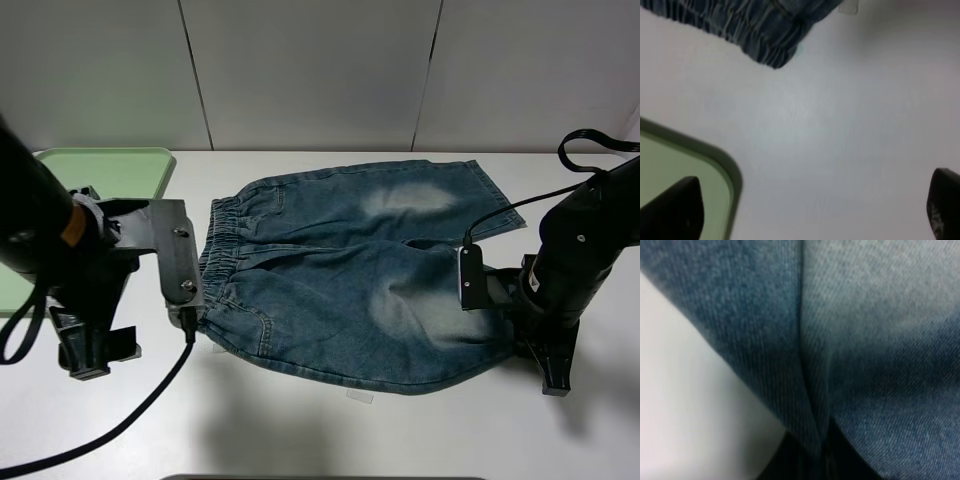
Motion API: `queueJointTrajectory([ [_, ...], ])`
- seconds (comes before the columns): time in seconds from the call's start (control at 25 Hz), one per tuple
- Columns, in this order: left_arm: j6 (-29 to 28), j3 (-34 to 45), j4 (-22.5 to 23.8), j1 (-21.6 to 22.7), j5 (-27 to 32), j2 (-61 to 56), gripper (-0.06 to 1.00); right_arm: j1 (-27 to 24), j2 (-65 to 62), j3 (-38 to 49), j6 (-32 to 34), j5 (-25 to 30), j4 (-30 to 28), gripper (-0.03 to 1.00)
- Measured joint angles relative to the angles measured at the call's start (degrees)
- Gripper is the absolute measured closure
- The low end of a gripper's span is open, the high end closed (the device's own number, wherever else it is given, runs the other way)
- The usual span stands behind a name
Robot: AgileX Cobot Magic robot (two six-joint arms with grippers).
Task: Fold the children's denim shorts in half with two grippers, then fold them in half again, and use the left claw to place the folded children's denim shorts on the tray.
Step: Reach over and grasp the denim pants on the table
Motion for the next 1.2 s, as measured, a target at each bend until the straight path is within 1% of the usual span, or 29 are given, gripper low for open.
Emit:
queueJointTrajectory([
  [0.2,0.3,-6.5,0.1,0.0,-3.7,8.5,0.07,0.0,0.0,0.0,0.0,0.0,0.0,0.97],
  [0.32,0.4,-10.4,-0.6,0.0,-4.6,13.5,0.07,0.0,0.0,0.0,0.0,0.0,0.0,0.97],
  [0.36,0.6,-11.4,-1.4,0.0,-5.0,14.8,0.07,0.0,0.0,0.0,0.0,0.0,0.0,0.97],
  [0.44,2.5,-12.8,-4.6,0.0,-5.7,17.7,0.08,0.0,0.0,0.0,0.0,0.0,0.0,0.97],
  [0.6,9.6,-13.5,-11.6,0.0,-6.0,22.0,0.09,0.0,0.0,0.0,0.0,0.0,0.0,0.97],
  [0.68,11.7,-13.5,-13.0,0.0,-6.0,23.6,0.09,0.0,0.0,0.0,0.0,0.0,0.0,0.97],
  [1.0,13.2,-14.1,-13.2,0.0,-10.8,29.1,0.09,0.0,0.0,0.0,0.0,0.4,-0.1,0.97],
  [1.2,13.5,-15.5,-12.4,0.0,-11.4,32.5,0.09,0.0,0.0,0.0,0.0,0.4,-0.1,0.97],
])
